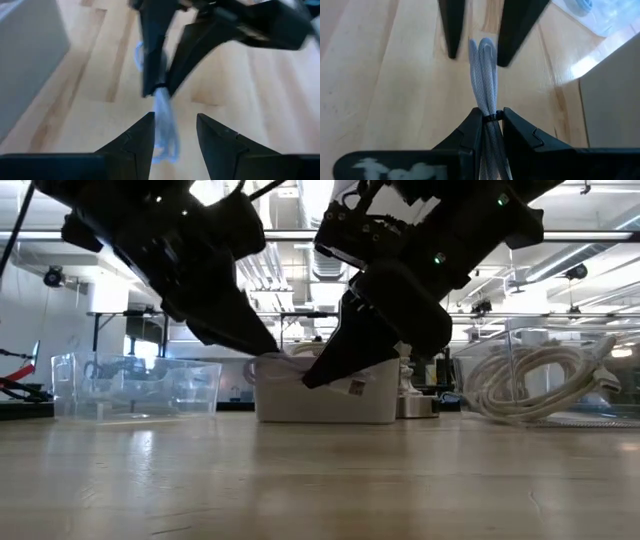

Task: Pick & Place USB Port
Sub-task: Put the purple USB charger cable into the white bin

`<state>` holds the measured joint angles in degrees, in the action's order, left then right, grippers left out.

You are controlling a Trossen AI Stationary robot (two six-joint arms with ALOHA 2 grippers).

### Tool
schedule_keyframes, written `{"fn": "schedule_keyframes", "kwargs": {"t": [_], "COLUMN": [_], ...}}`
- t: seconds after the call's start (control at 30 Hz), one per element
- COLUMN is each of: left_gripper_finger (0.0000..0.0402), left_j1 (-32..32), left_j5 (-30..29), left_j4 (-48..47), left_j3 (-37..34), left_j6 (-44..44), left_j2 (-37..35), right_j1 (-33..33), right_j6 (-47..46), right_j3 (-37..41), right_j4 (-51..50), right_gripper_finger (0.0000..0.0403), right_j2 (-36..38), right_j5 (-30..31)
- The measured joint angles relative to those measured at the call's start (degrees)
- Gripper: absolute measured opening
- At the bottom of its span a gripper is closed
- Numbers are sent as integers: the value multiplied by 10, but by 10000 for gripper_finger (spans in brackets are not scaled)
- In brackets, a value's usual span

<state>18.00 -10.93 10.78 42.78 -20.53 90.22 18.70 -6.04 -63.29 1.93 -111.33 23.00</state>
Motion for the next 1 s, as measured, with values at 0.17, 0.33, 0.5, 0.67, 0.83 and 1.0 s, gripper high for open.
{"fn": "schedule_keyframes", "kwargs": {"t": [0.17,0.33,0.5,0.67,0.83,1.0], "left_gripper_finger": [149,149,130,78,31,32], "left_j1": [0,0,0,0,0,0], "left_j5": [-13,-13,-15,-40,-41,-42], "left_j4": [-1,12,32,41,43,42], "left_j3": [-1,0,0,0,0,0], "left_j6": [0,2,15,28,35,40], "left_j2": [17,37,41,37,37,37], "right_j1": [0,0,0,0,0,0], "right_j6": [2,5,5,5,2,2], "right_j3": [0,0,0,0,0,3], "right_j4": [4,7,6,4,4,4], "right_gripper_finger": [57,57,58,75,92,109], "right_j2": [1,1,1,1,1,1], "right_j5": [0,0,0,1,1,1]}}
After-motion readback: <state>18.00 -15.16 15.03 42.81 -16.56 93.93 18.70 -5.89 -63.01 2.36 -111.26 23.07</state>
